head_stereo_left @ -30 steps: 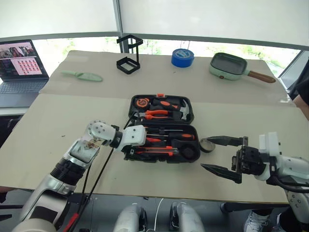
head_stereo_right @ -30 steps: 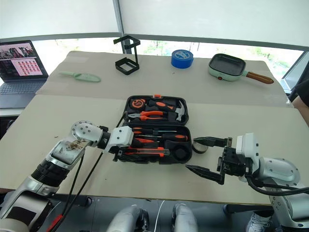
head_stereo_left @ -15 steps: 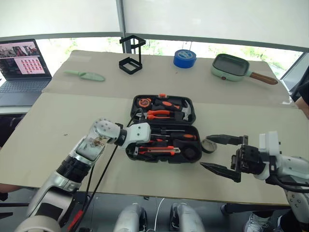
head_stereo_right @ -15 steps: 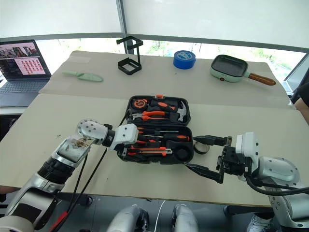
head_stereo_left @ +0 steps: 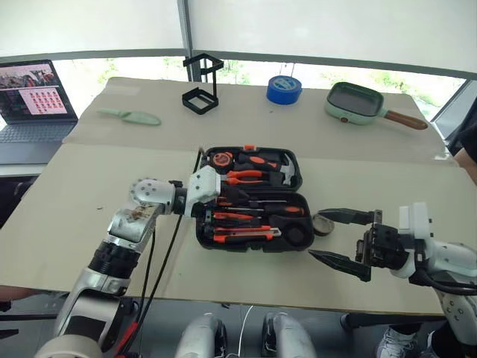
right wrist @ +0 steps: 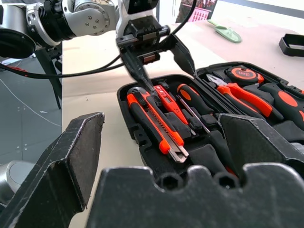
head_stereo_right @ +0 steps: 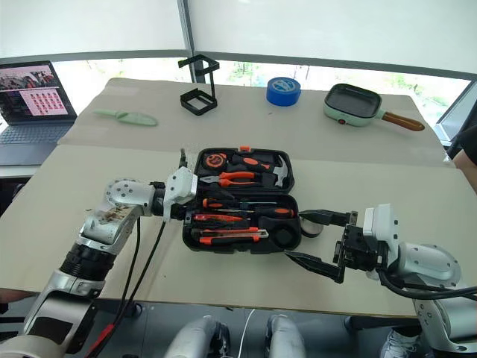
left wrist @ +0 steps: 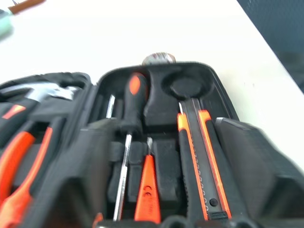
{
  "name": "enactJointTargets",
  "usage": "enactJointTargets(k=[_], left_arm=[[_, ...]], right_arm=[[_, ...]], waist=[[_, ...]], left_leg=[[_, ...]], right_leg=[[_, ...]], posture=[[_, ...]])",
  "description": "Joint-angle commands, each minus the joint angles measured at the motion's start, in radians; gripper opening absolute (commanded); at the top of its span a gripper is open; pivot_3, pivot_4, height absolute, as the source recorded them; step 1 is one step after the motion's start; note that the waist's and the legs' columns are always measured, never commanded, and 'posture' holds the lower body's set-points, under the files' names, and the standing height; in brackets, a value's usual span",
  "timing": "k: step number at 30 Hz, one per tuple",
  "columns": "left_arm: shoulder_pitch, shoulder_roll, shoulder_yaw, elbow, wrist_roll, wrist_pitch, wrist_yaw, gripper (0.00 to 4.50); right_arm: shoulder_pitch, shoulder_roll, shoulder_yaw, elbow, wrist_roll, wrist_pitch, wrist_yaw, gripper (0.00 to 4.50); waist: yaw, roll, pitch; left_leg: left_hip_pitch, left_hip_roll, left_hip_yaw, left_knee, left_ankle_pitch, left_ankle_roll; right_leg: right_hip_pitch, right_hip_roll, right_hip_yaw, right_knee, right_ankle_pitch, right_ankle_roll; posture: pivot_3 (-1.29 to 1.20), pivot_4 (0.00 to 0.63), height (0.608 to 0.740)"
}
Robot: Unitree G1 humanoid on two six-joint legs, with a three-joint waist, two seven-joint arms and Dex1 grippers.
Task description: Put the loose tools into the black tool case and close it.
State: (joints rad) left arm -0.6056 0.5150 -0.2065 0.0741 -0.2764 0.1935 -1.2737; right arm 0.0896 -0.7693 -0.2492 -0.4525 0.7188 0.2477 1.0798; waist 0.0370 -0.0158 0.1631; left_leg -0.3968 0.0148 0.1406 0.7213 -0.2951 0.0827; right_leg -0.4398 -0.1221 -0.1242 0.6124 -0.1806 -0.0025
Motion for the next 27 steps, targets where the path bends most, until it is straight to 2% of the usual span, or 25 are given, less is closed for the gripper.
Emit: enactJointTargets(k=[1,5,6,17,22,27], left_arm=[[0.027,0.001,-0.009,-0.045,-0.008,-0.023,-0.013,1.88],[0.062,0.004,-0.061,-0.055,0.045,-0.033,0.003,0.33],[0.070,0.006,-0.071,-0.055,0.055,-0.034,0.005,0.06],[0.134,0.011,-0.168,-0.033,0.176,-0.008,0.064,0.06],[0.146,0.052,-0.196,-0.030,0.189,0.141,0.067,0.06],[0.161,0.107,-0.201,-0.083,0.140,0.277,0.022,0.06]], right_arm=[[-0.008,0.010,-0.015,-0.015,0.010,-0.003,-0.003,4.50],[-0.013,0.017,-0.011,-0.010,0.006,-0.003,-0.003,4.50],[-0.013,0.017,-0.011,-0.009,0.006,-0.003,-0.003,4.50],[0.004,0.032,-0.013,-0.011,0.002,-0.004,-0.010,4.50],[0.008,0.035,-0.011,-0.011,0.003,-0.001,-0.014,4.50],[0.008,0.037,-0.007,-0.010,0.003,0.000,-0.015,4.50]], waist=[[0.001,0.000,0.000],[0.001,0.000,0.000],[0.001,0.000,0.000],[0.003,0.000,0.000],[0.002,0.001,-0.002],[-0.006,0.003,-0.005]], left_leg=[[0.000,0.000,0.000,0.000,0.000,0.000],[0.000,0.000,0.000,0.001,0.000,0.000],[0.000,0.000,0.000,0.001,0.000,0.000],[0.000,0.000,0.000,0.001,0.000,0.001],[0.003,0.000,0.000,0.000,-0.001,0.001],[0.009,0.000,0.001,-0.004,-0.001,0.001]], right_leg=[[0.000,0.000,0.000,0.000,0.000,0.001],[0.000,0.000,0.000,0.000,0.000,0.001],[0.000,0.000,0.000,0.000,0.000,0.001],[0.001,-0.001,0.000,0.000,0.000,0.001],[0.002,-0.001,0.000,0.000,0.000,0.002],[0.005,-0.002,0.002,-0.001,-0.002,0.005]], posture=[[0.00,0.150,0.740],[0.00,0.150,0.740],[0.00,0.150,0.740],[0.00,0.150,0.740],[0.00,0.150,0.740],[0.00,0.150,0.740]])
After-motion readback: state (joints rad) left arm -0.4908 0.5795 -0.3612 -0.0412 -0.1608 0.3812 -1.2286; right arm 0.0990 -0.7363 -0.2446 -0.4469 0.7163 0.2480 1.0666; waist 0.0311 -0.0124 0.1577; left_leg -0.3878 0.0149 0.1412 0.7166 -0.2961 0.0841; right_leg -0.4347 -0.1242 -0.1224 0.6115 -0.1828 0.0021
